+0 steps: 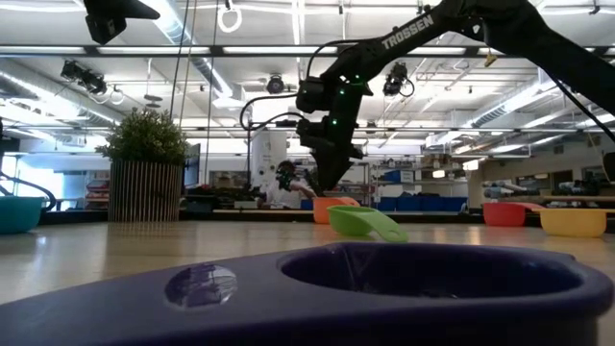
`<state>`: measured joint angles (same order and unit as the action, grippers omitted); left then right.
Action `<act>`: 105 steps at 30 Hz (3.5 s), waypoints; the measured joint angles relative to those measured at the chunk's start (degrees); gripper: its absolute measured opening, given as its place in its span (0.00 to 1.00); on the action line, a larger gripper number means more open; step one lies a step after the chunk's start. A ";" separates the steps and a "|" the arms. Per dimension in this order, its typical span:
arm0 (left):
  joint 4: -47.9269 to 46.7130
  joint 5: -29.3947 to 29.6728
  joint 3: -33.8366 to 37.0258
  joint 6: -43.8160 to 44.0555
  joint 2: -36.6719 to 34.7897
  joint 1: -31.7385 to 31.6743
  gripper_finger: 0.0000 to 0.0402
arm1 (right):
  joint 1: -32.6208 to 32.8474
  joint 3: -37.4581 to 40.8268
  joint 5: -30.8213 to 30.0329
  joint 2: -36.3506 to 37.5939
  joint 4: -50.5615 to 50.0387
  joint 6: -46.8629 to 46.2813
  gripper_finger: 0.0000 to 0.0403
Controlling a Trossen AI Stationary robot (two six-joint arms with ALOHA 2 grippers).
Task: Nest measuring cups in basket
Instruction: Move the orange measuring cup, then stack the blue measuring cup on top of the orange measuring cup
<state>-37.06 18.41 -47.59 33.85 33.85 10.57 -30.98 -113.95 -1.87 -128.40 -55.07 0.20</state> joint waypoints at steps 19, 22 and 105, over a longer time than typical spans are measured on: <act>-0.02 -0.02 0.00 -0.04 0.00 0.00 0.35 | -0.74 0.07 2.93 0.00 0.80 -2.76 0.39; -0.02 -0.02 0.00 -0.04 0.01 0.00 0.35 | -0.72 0.49 2.94 0.00 1.18 -2.98 0.39; 8.66 -0.76 -0.04 5.94 -0.14 0.04 0.35 | 12.87 -17.18 0.99 14.14 -24.32 20.23 0.34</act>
<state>-28.41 17.65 -47.64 39.79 33.71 10.61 -18.11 -131.13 -0.88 -114.26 -79.39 20.43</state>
